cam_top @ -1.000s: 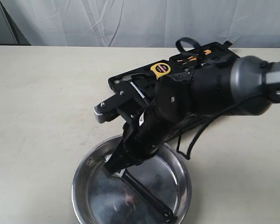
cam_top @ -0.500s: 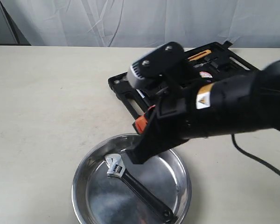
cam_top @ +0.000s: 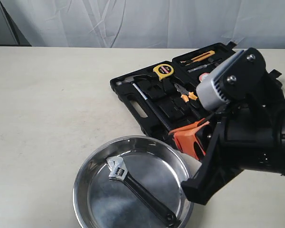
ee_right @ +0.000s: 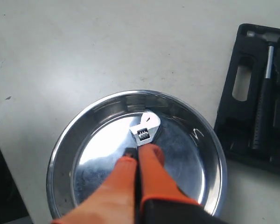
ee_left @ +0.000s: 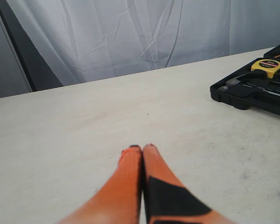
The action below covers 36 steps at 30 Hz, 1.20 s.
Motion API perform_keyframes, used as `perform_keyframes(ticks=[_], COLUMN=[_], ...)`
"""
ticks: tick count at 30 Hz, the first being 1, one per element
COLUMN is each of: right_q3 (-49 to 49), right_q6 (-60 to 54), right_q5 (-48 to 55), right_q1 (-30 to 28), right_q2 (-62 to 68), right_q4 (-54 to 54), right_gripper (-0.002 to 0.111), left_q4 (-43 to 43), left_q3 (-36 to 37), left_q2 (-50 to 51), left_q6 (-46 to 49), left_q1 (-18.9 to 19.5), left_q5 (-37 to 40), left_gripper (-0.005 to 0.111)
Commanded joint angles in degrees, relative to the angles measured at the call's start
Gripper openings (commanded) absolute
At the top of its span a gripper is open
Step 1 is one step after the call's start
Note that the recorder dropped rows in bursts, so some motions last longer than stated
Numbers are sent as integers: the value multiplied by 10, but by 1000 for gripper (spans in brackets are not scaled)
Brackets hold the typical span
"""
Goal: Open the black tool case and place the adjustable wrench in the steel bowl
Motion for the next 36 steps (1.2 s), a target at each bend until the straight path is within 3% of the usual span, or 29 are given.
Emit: perform_keyframes(ticks=[1,9,14,20,28,34,36], right_q3=[2,6,74,206,327,343,343], right_q6=[0,4,4,4,4,-6,-8], right_q5=[3,5,-91,-194,-209,-181,-191], right_q1=[1,0,-19,-168,-367,-457,-461], right_q2=[-4,-32,-141,-296,-468,-550,-550], right_q4=[-2,-5,6,61,60,44,41], right_gripper=[-1,-1,-1,-1,-1,-1,-1], left_q4=[-1,-1,-1,-1,-1,-1,-1], left_q3=[-1,-1,-1,-1,-1,-1,-1], left_q2=[2,2,2,2,2,2,2], left_q6=[-2,-2,-2,-2,-2,-2,-2], left_q1=[-2,-2,-2,-2,-2,-2,-2], left_q5=[-8,-8,-8,-8,-8,-8,-8], left_gripper=[0,0,0,0,0,0,0])
